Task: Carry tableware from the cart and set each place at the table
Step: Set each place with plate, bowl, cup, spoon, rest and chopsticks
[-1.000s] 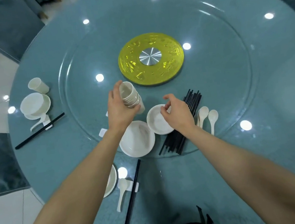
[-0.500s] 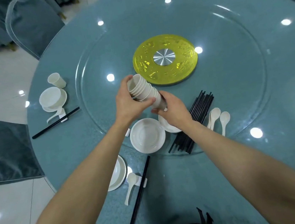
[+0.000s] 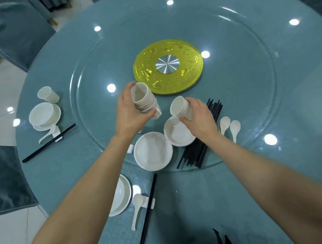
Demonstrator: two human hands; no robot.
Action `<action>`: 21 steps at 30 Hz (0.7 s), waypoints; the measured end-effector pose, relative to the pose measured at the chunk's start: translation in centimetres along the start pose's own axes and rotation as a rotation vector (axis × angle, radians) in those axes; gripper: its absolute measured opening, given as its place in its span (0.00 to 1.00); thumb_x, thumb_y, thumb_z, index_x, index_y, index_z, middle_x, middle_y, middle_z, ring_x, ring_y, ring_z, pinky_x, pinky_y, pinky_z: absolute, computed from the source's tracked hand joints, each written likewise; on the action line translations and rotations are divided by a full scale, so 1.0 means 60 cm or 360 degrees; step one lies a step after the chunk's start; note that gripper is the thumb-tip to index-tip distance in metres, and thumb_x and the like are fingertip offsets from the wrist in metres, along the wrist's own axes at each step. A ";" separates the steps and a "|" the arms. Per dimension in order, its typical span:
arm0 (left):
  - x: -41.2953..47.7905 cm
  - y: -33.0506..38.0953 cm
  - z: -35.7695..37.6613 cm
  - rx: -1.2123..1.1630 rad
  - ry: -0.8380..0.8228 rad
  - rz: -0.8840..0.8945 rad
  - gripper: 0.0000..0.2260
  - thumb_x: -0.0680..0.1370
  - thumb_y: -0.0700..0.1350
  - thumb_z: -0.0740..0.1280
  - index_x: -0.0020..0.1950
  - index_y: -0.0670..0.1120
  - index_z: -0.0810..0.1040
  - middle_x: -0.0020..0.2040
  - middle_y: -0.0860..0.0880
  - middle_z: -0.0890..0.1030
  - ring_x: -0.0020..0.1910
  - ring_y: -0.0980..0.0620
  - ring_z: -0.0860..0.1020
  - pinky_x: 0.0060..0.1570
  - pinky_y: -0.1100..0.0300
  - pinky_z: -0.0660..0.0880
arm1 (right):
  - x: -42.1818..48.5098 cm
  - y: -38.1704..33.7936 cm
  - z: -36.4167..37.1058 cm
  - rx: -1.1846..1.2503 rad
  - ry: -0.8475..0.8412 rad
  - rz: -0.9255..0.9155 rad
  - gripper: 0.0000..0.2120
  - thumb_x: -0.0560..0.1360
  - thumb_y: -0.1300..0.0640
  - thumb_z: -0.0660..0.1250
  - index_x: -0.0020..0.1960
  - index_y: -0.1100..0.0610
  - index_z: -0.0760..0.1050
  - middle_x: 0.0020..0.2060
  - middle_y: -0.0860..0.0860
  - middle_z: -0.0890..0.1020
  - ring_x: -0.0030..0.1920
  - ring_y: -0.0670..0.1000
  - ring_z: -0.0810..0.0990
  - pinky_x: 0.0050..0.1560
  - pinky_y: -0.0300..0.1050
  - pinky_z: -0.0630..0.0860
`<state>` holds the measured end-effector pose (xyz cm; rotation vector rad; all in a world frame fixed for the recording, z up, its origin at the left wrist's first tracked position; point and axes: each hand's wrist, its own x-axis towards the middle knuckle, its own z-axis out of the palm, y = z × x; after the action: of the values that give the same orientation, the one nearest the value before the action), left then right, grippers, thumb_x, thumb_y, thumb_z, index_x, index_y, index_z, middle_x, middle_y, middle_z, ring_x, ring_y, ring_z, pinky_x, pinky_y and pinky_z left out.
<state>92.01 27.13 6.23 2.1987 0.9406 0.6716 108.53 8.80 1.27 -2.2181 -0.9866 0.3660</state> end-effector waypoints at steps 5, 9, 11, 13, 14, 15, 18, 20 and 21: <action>-0.026 -0.021 0.044 0.0110 -0.0163 -0.0085 0.43 0.66 0.51 0.83 0.76 0.56 0.65 0.72 0.53 0.71 0.67 0.53 0.72 0.64 0.55 0.72 | -0.006 0.010 -0.012 0.0008 0.0015 0.0032 0.31 0.75 0.53 0.77 0.75 0.55 0.70 0.67 0.51 0.77 0.68 0.55 0.74 0.70 0.49 0.69; -0.034 -0.034 0.065 0.0171 -0.0215 -0.0109 0.42 0.68 0.52 0.82 0.77 0.59 0.63 0.72 0.53 0.70 0.66 0.50 0.74 0.64 0.49 0.75 | -0.006 0.021 -0.014 0.0016 0.0021 0.0085 0.32 0.74 0.53 0.78 0.75 0.54 0.71 0.68 0.51 0.77 0.68 0.55 0.74 0.70 0.49 0.69; -0.036 -0.037 0.068 0.0203 -0.0221 -0.0108 0.42 0.69 0.53 0.82 0.77 0.59 0.63 0.72 0.54 0.69 0.66 0.48 0.75 0.64 0.45 0.76 | -0.008 0.022 -0.014 0.0018 0.0019 0.0079 0.31 0.74 0.53 0.78 0.74 0.54 0.71 0.67 0.51 0.78 0.67 0.56 0.74 0.69 0.49 0.69; -0.034 -0.038 0.069 0.0219 -0.0227 -0.0114 0.43 0.69 0.54 0.82 0.78 0.59 0.62 0.72 0.53 0.69 0.66 0.47 0.75 0.63 0.43 0.77 | -0.007 0.023 -0.012 0.0016 0.0017 0.0076 0.31 0.74 0.53 0.78 0.74 0.54 0.71 0.67 0.51 0.78 0.67 0.55 0.75 0.69 0.49 0.70; -0.035 -0.037 0.069 0.0223 -0.0232 -0.0114 0.44 0.69 0.54 0.82 0.78 0.59 0.61 0.72 0.53 0.69 0.66 0.46 0.75 0.63 0.42 0.77 | -0.008 0.022 -0.013 0.0013 0.0015 0.0075 0.31 0.74 0.52 0.78 0.74 0.54 0.71 0.67 0.51 0.78 0.67 0.55 0.75 0.69 0.49 0.70; -0.035 -0.035 0.068 0.0226 -0.0242 -0.0115 0.45 0.69 0.54 0.82 0.79 0.60 0.60 0.73 0.53 0.69 0.66 0.46 0.75 0.63 0.42 0.77 | -0.008 0.021 -0.013 0.0011 0.0015 0.0076 0.31 0.74 0.52 0.78 0.74 0.54 0.71 0.67 0.50 0.78 0.67 0.55 0.75 0.69 0.49 0.70; -0.039 -0.029 0.054 0.0256 -0.0291 -0.0132 0.51 0.67 0.57 0.83 0.82 0.61 0.55 0.75 0.52 0.67 0.68 0.45 0.75 0.61 0.44 0.77 | -0.013 0.011 -0.020 0.0007 0.0022 0.0061 0.31 0.74 0.52 0.78 0.73 0.54 0.71 0.66 0.50 0.78 0.67 0.55 0.75 0.68 0.49 0.70; -0.043 -0.023 0.040 0.0279 -0.0291 -0.0153 0.54 0.65 0.60 0.83 0.83 0.61 0.53 0.75 0.52 0.67 0.66 0.46 0.76 0.59 0.46 0.77 | -0.018 0.001 -0.027 0.0002 0.0028 0.0036 0.30 0.74 0.53 0.77 0.73 0.55 0.72 0.66 0.51 0.78 0.67 0.55 0.75 0.67 0.47 0.69; -0.047 -0.019 0.033 0.0282 -0.0274 -0.0146 0.54 0.65 0.62 0.83 0.83 0.61 0.54 0.74 0.53 0.67 0.66 0.47 0.76 0.58 0.46 0.78 | -0.022 -0.005 -0.030 0.0000 0.0029 0.0020 0.30 0.75 0.53 0.77 0.73 0.55 0.72 0.66 0.51 0.78 0.67 0.54 0.74 0.67 0.46 0.68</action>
<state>91.10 24.88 3.58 2.3082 1.0369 0.3610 108.40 7.14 2.77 -2.2249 -0.9635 0.3506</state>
